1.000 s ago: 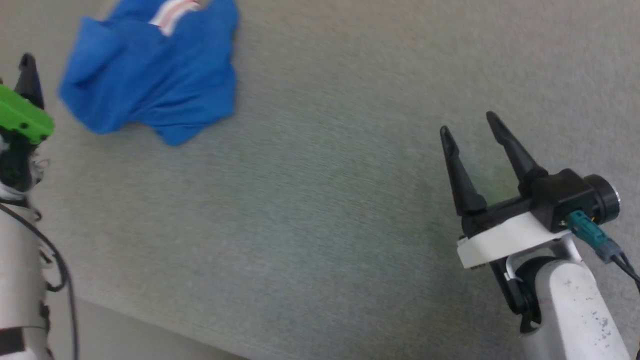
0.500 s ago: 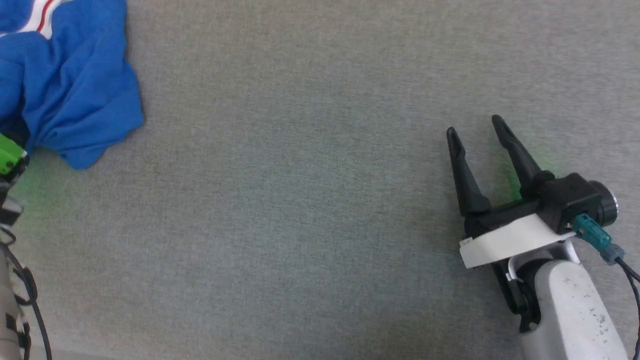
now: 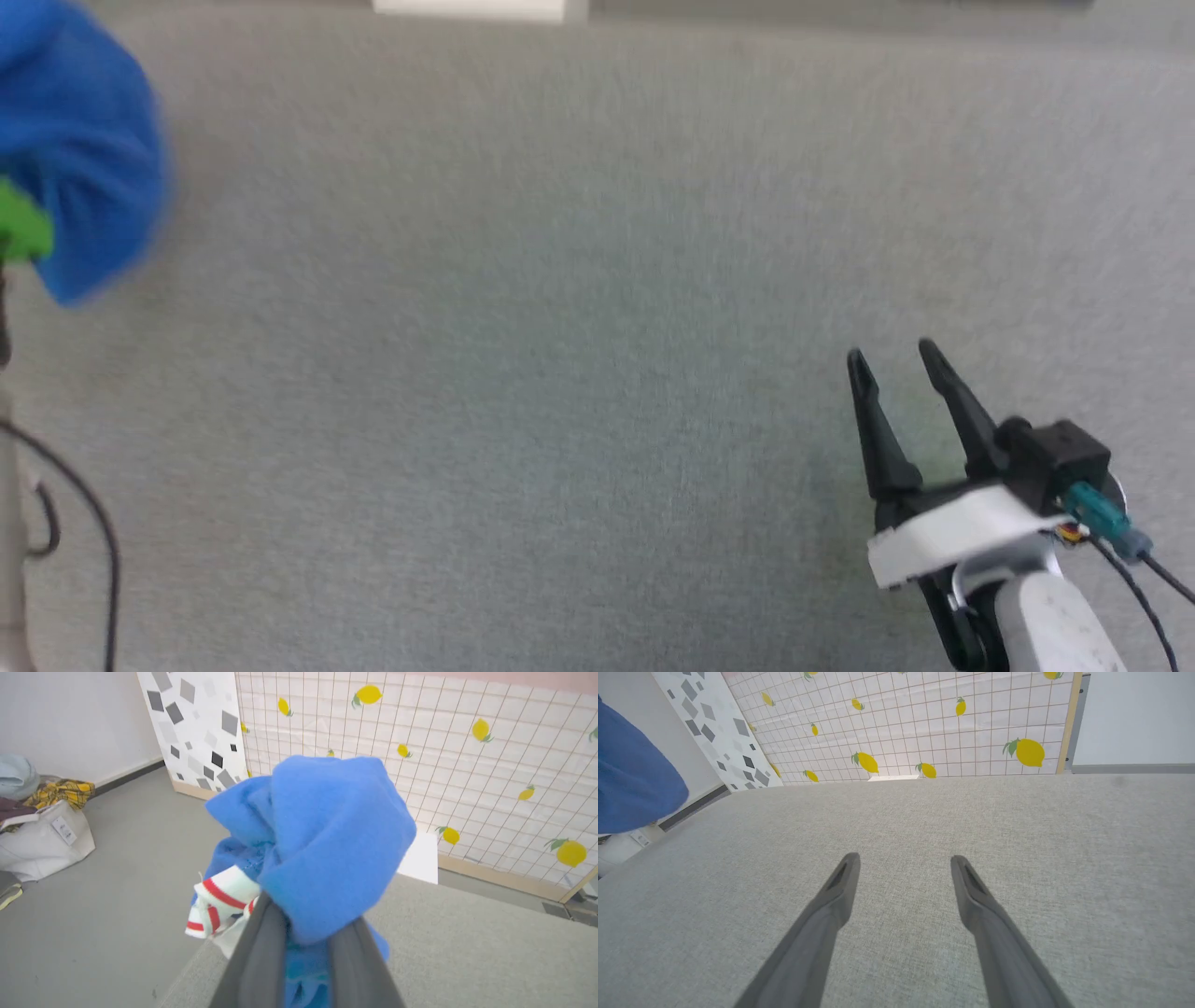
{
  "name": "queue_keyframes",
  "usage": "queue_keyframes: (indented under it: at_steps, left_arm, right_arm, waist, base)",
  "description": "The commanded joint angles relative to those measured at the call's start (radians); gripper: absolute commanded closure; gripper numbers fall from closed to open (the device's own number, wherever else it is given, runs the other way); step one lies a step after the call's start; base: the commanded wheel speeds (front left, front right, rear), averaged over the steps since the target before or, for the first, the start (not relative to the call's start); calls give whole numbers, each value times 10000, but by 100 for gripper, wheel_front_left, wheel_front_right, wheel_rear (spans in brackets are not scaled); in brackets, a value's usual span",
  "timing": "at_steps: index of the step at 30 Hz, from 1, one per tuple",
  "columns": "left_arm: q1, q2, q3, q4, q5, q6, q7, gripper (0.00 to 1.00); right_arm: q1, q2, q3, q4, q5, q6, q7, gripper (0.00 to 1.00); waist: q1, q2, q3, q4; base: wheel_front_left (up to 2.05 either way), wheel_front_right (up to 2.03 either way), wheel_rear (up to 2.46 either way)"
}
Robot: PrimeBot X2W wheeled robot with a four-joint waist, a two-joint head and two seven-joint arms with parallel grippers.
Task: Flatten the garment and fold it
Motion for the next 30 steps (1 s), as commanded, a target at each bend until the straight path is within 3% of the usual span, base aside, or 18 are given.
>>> queue_keyframes:
  at_steps: [1,5,11,15,19,26,30]
  left_arm:
    - [-371,-69,-182,-255,167,-101,-254,100]
    - [-1002,-689,-935,-916,574,-150,-776,100]
    - [-1586,-2111,-2062,-1422,734,-232,-1118,100]
    - [-1484,-3177,-2803,-1352,528,-392,-993,100]
    - [-966,-3882,-3498,-1116,213,-648,-572,100]
    - [486,-4417,-4837,-170,-509,-905,380,100]
    - [1382,-4479,-5856,872,-703,-987,1799,100]
  right_arm:
    - [154,-4,-80,19,72,-15,-85,0]
    - [470,-4,-250,6,123,-15,-71,0]
    - [736,-4,-308,-192,107,-15,88,0]
    - [802,-4,-263,-346,99,-15,230,0]
    - [867,-4,-195,-458,121,-15,343,0]
    - [968,-4,-248,-577,166,-15,460,0]
    - [976,-4,-252,-611,198,-15,483,0]
  waist:
    - [0,0,-2123,188]
    - [0,0,-2590,-115]
    - [0,0,-2899,-765]
    - [0,0,-3005,-1354]
    - [0,0,-3043,-1912]
    - [0,0,-2924,-2506]
    - [0,0,-2828,-2662]
  base:
    - [0,0,0]
    - [0,0,0]
    - [0,0,0]
    - [0,0,0]
    - [0,0,0]
    - [0,0,0]
    - [0,0,0]
